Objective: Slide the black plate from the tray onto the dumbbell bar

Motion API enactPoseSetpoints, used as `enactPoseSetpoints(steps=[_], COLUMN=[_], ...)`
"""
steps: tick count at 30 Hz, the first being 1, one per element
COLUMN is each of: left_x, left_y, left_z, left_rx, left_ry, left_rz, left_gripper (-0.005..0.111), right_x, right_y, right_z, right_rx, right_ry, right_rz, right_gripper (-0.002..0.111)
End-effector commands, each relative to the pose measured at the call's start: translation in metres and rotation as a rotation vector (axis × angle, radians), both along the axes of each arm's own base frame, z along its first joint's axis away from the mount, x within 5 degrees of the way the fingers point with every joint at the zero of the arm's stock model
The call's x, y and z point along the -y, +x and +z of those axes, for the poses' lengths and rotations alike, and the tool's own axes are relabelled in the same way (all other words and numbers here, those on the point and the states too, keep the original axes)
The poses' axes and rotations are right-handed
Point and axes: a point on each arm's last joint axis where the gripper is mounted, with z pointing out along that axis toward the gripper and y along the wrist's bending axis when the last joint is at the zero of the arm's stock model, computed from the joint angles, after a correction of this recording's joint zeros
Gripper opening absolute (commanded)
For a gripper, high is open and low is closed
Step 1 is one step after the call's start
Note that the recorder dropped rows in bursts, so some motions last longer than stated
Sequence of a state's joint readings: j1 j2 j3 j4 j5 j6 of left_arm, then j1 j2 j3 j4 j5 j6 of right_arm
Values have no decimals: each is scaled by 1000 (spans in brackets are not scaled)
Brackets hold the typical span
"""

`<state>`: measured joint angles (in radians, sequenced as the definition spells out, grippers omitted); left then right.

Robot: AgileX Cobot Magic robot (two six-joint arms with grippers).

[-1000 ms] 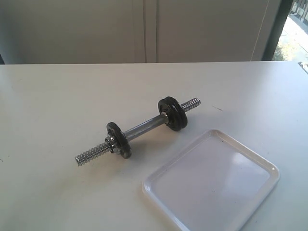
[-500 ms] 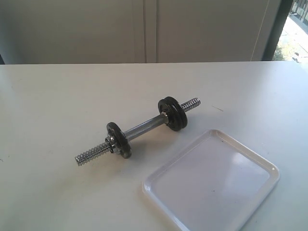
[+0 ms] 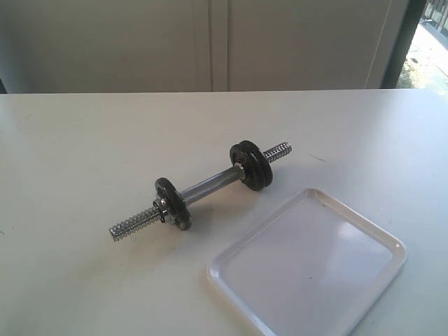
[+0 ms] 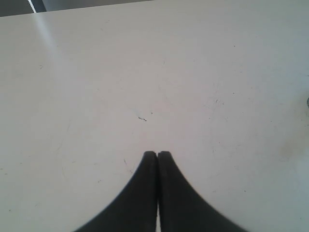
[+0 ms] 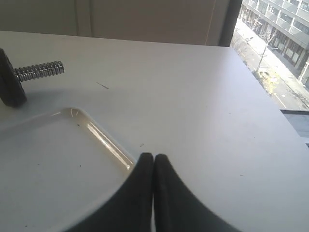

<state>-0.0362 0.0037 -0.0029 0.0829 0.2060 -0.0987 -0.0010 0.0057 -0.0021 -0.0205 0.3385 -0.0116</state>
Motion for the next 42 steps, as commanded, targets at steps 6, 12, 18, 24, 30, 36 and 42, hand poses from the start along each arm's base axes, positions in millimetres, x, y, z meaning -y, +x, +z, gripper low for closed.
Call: enactPoseSetpoints(steps=[6, 12, 18, 24, 30, 36, 42], left_x=[-2, -4, -4, -4, -4, -4, -4], left_y=[0, 0, 0, 0, 0, 0, 0], left_z=[-1, -1, -1, -1, -1, -1, -1], left_rx=[3, 3, 3, 3, 3, 3, 3], left_ry=[-9, -9, -9, -9, -9, -9, -9], left_rz=[41, 74, 74, 74, 74, 74, 74], left_gripper=[0, 0, 0, 0, 0, 0, 0], right_x=[0, 0, -1, -1, -3, -3, -3], right_y=[0, 0, 0, 0, 0, 0, 0], right_z=[0, 0, 0, 0, 0, 0, 0], right_rx=[7, 6, 6, 6, 5, 5, 5], right_ry=[5, 13, 13, 13, 13, 13, 13], right_rz=[-9, -11, 10, 15, 47, 47, 47], right_gripper=[0, 0, 0, 0, 0, 0, 0])
